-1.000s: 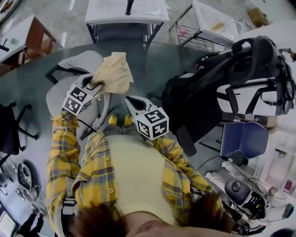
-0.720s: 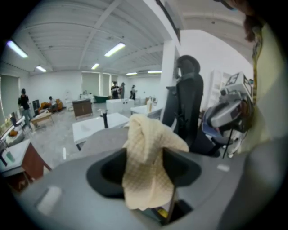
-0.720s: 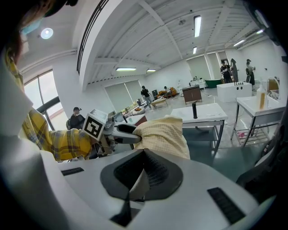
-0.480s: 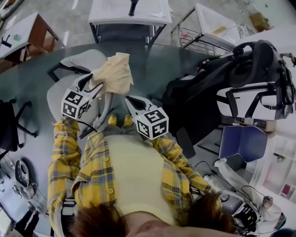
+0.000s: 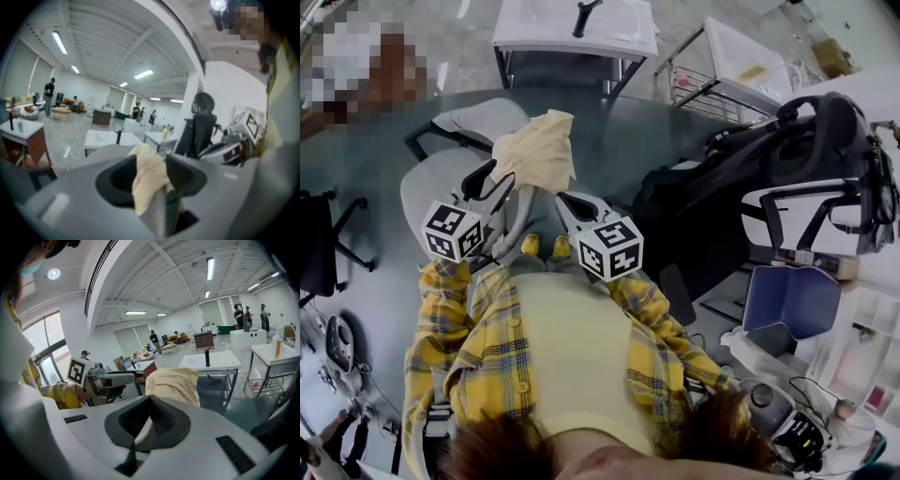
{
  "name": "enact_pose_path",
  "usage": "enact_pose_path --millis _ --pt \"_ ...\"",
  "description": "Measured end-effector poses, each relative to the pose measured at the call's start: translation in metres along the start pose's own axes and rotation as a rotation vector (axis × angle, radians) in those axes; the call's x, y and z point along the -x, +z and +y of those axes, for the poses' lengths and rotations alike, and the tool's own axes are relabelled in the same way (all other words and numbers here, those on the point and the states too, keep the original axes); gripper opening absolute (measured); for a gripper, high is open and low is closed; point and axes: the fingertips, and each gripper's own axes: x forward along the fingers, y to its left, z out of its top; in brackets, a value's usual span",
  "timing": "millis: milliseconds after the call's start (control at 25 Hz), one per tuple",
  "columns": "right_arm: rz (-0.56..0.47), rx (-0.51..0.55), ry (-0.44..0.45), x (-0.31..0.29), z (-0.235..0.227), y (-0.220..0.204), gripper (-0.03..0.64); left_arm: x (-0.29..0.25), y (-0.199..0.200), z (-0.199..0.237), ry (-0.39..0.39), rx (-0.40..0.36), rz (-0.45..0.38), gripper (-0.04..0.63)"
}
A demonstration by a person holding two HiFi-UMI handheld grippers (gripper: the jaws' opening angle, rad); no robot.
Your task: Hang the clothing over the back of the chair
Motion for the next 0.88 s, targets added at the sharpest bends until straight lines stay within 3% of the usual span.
enact_pose_path --millis 200,360,480,560,760,880 --pt "-0.007 0.015 0.001 -0.003 0.004 0.004 0.012 0.011 0.011 -0.007 0.012 0.075 -0.055 0.192" --pt "-0.014 0.024 0.003 -0.004 0.006 0.006 0.012 0.028 0.025 -0.004 0.061 0.199 -0.174 0.075" --pt "-0.018 0.027 -0.003 -0.003 0.006 0.007 0.012 0.036 0.029 -0.007 0.051 0.303 -0.231 0.048" --pt "-0.019 0.031 -0.006 -0.004 0.006 0.008 0.014 0.038 0.024 -0.007 0.083 0.32 -0.208 0.034" --pt "-0.031 0.045 -0.018 -0.004 0.008 0.01 0.013 0.039 -0.001 -0.002 0.253 0.259 -0.045 0.01" --pt "-0.037 0.047 -0.021 -0.004 0.009 0.012 0.012 0.04 -0.008 -0.004 0.274 0.243 -0.004 0.008"
